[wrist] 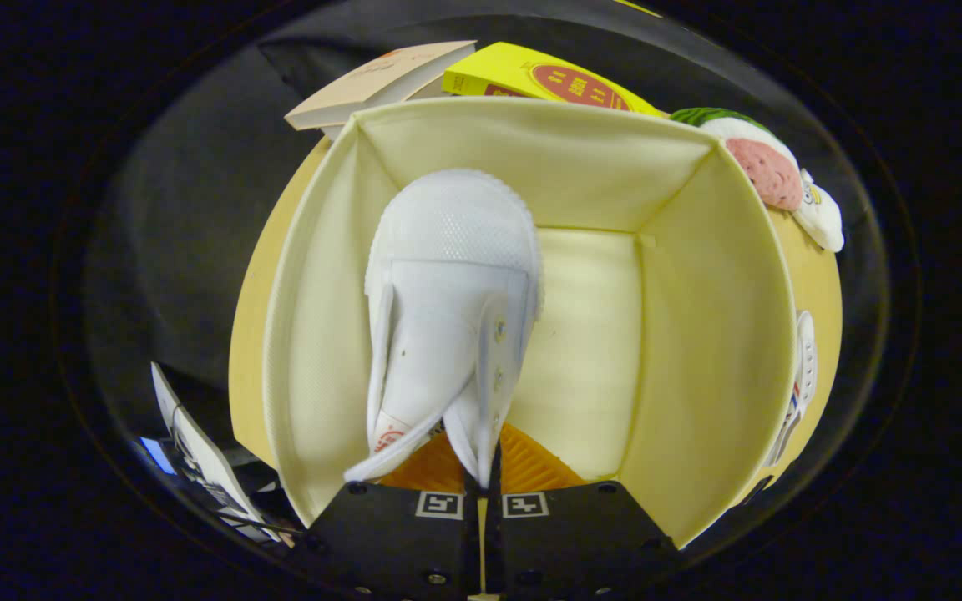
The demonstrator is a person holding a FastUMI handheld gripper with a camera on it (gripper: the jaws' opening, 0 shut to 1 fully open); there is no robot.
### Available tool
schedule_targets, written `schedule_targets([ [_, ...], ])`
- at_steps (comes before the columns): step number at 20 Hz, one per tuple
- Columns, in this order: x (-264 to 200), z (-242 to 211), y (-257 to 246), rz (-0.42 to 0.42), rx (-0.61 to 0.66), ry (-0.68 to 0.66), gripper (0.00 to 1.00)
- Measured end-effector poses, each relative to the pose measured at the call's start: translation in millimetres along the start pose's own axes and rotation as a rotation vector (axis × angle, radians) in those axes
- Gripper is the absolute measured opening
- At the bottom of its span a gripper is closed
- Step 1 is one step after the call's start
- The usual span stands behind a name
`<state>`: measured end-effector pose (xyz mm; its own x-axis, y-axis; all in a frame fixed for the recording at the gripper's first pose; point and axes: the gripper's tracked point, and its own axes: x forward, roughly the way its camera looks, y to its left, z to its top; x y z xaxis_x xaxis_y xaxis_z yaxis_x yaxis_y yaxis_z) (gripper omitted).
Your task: Open the storage box then place both shoes into the box .Put the left shoe in first, then the right shoe, with the right side of both shoes facing outward in a uniform manner.
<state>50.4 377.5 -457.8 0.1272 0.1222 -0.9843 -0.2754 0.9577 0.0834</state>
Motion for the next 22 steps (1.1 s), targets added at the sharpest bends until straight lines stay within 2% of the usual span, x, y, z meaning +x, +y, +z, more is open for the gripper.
schedule_targets([
  [2,7,3,-3,-0.017,-0.074,0.003,0.02],
  [4,5,10,6,0.035,-0.062,-0.015,0.06],
  [5,-1,15,6,0.040,-0.069,-0.030,0.17],
  [6,-8,18,3,0.033,-0.086,-0.044,0.23],
  [7,-14,17,0,0.025,-0.098,-0.047,0.36],
  [8,-24,14,-1,0.037,-0.105,-0.038,0.44],
  [11,-53,4,-3,0.095,-0.099,-0.029,0.84],
  [13,-73,-2,-9,0.121,-0.099,-0.041,0.98],
  [18,-124,-23,-42,0.181,-0.102,-0.081,0.96],
  [22,-146,-39,-108,0.175,-0.045,-0.097,0.97],
])
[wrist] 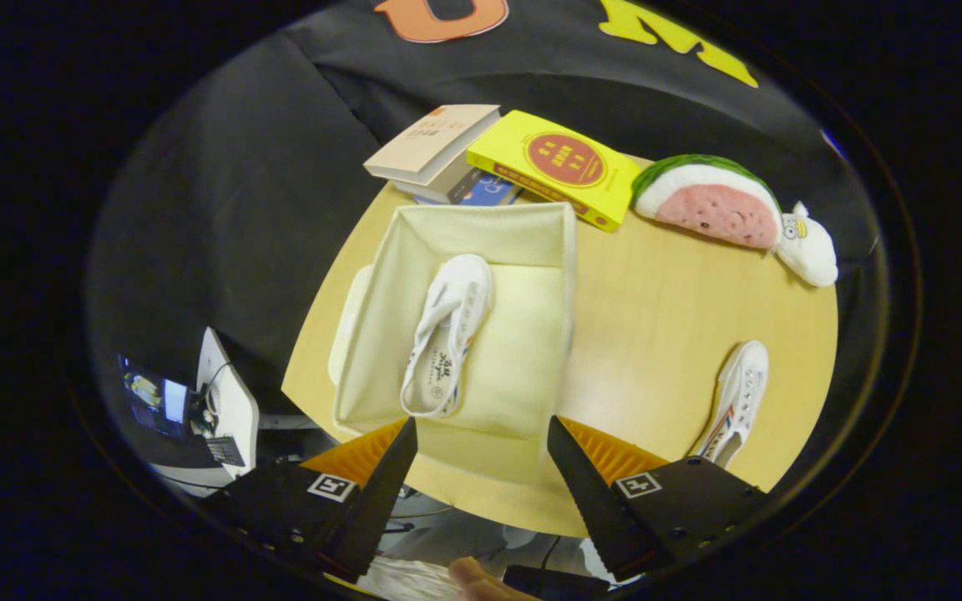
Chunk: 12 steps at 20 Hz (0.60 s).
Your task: Open the storage box then place both shoes into the box .Put the left shoe in first, then the right shoe, with the right side of both shoes facing outward in a uniform manner.
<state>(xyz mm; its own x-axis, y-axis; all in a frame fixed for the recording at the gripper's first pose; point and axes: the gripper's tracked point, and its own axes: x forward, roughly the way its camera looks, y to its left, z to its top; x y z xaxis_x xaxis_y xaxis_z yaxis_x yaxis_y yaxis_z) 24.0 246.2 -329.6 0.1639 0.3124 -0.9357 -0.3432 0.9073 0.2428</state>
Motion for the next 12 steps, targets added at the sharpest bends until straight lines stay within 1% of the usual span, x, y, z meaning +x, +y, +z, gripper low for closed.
schedule_targets([
  [5,-12,-26,-111,-0.073,0.108,-0.004,0.97],
  [8,-9,-47,-178,-0.125,0.170,0.012,0.97],
  [12,6,-80,-259,-0.201,0.201,0.057,0.97],
])
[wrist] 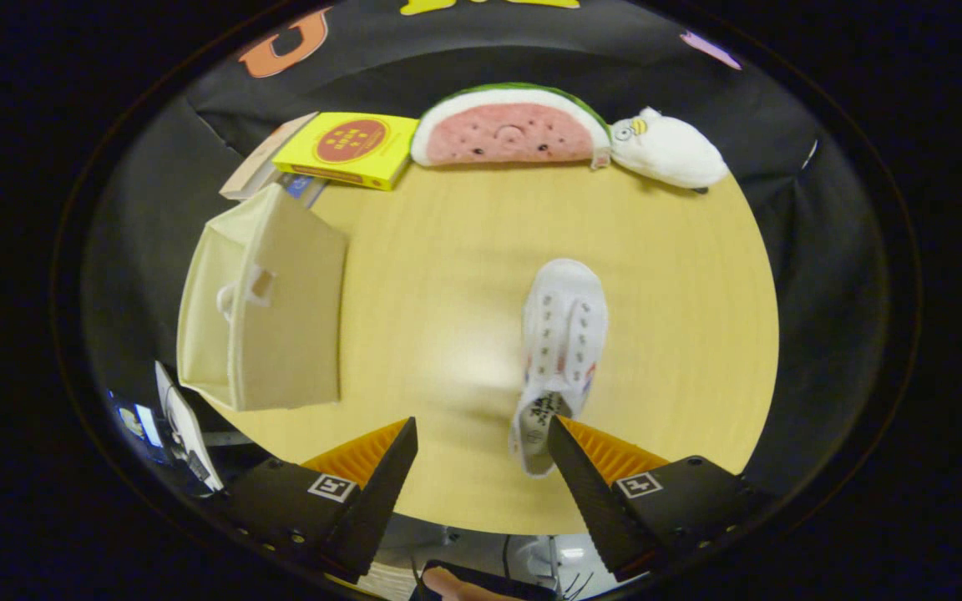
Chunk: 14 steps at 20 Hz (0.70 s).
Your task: Open the storage box then place both shoes into the box .Put the left shoe in first, then the right shoe, with the right side of both shoes facing outward in a uniform manner.
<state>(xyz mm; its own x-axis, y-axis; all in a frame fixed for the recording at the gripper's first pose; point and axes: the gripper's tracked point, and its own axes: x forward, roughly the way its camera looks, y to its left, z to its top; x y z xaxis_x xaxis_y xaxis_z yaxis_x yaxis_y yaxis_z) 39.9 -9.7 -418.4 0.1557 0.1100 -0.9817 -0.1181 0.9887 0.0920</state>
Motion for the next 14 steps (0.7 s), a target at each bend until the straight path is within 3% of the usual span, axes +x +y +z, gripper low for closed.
schedule_targets([
  [7,56,-8,-69,-0.074,0.030,0.043,0.96],
  [13,90,7,-76,-0.112,0.001,0.044,0.95],
  [14,95,9,-80,-0.135,-0.004,0.050,0.89],
])
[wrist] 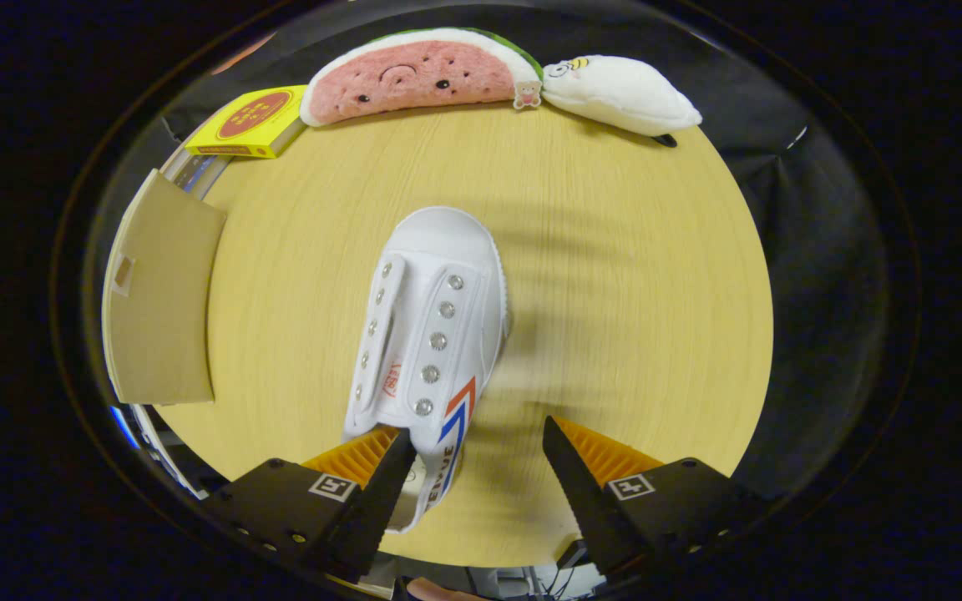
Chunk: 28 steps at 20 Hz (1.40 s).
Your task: Open the storage box then place both shoes into the box .Put the left shoe in first, then the right shoe, with the right side of both shoes facing outward in a uniform manner.
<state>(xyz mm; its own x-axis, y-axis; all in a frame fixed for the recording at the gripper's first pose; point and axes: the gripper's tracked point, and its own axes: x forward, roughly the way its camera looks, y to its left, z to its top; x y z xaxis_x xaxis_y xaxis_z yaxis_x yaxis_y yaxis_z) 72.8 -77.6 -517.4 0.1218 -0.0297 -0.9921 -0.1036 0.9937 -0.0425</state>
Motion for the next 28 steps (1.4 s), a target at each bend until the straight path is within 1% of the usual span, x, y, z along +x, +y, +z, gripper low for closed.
schedule_targets([
  [1,5,0,3,0.008,0.008,0.014,0.83],
  [2,9,-4,8,0.035,0.026,0.038,0.78],
  [3,10,-6,13,0.073,0.043,0.067,0.66],
  [5,12,-2,22,0.122,0.061,0.073,0.39],
  [6,11,-1,21,0.129,0.051,0.071,0.33],
  [8,7,0,20,0.158,0.074,0.055,0.27],
  [9,14,-1,17,0.164,0.109,0.057,0.20],
  [10,14,-1,15,0.188,0.157,0.062,0.09],
  [11,15,-3,15,0.221,0.183,0.066,0.02],
  [13,12,-4,18,0.289,0.200,0.058,0.02],
  [14,10,-4,21,0.325,0.228,0.055,0.02],
  [16,5,-8,22,0.365,0.269,0.064,0.01],
  [18,0,-9,24,0.374,0.261,0.045,0.01],
  [22,-36,-4,25,0.363,0.229,-0.007,0.00],
  [24,-60,2,33,0.365,0.213,-0.033,0.00],
  [28,-123,24,60,0.358,0.141,-0.099,0.00],
])
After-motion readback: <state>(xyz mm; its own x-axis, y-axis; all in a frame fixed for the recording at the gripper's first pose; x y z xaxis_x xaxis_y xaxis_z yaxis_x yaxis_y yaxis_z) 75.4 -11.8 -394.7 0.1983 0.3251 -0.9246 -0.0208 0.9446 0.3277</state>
